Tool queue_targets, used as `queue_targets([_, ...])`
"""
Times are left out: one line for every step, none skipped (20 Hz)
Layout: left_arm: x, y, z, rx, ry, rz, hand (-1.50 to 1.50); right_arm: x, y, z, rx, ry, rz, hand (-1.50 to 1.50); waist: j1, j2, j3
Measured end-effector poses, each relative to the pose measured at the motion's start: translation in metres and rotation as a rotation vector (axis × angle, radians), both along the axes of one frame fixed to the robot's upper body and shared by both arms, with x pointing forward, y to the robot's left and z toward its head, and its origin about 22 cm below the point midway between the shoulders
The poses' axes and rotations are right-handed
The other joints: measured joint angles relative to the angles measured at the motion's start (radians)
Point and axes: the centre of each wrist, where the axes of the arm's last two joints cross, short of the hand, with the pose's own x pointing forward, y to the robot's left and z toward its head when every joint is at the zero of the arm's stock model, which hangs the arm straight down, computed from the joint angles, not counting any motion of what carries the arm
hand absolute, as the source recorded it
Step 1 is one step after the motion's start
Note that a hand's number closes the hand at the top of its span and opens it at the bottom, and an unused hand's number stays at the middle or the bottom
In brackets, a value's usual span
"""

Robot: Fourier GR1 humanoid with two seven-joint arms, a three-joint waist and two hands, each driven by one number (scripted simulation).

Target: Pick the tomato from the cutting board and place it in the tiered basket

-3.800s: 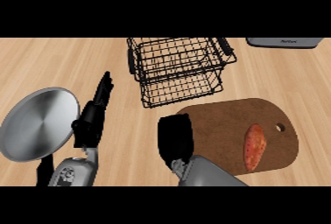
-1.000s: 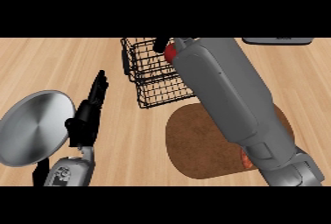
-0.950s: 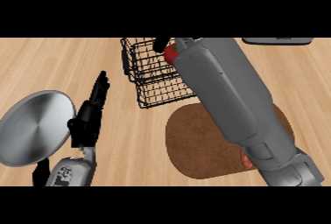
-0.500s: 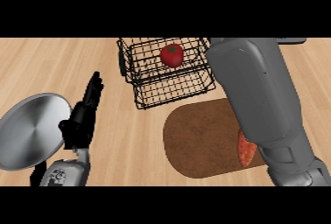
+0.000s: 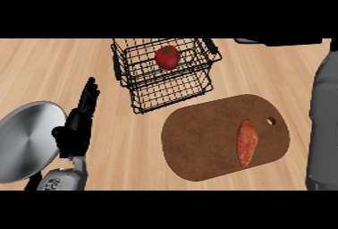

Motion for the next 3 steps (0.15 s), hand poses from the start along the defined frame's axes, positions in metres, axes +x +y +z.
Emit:
queue_targets([0.0,-0.002,0.0,-0.003,0.0,0.005,0.0,-0.01,-0.015,-0.003,0.013,-0.007,-0.007,-1.5,-0.003,0.0,0.0])
queue_targets([0.0,-0.004,-0.001,-0.004,0.0,0.006,0.0,-0.021,-0.03,-0.006,0.025,-0.009,-0.009,-1.5,-0.006,0.0,0.0])
queue_targets([0.001,0.0,-0.001,-0.003,-0.004,0.01,0.0,-0.031,-0.043,-0.012,0.041,-0.01,-0.008,-1.5,-0.006,0.001,0.0])
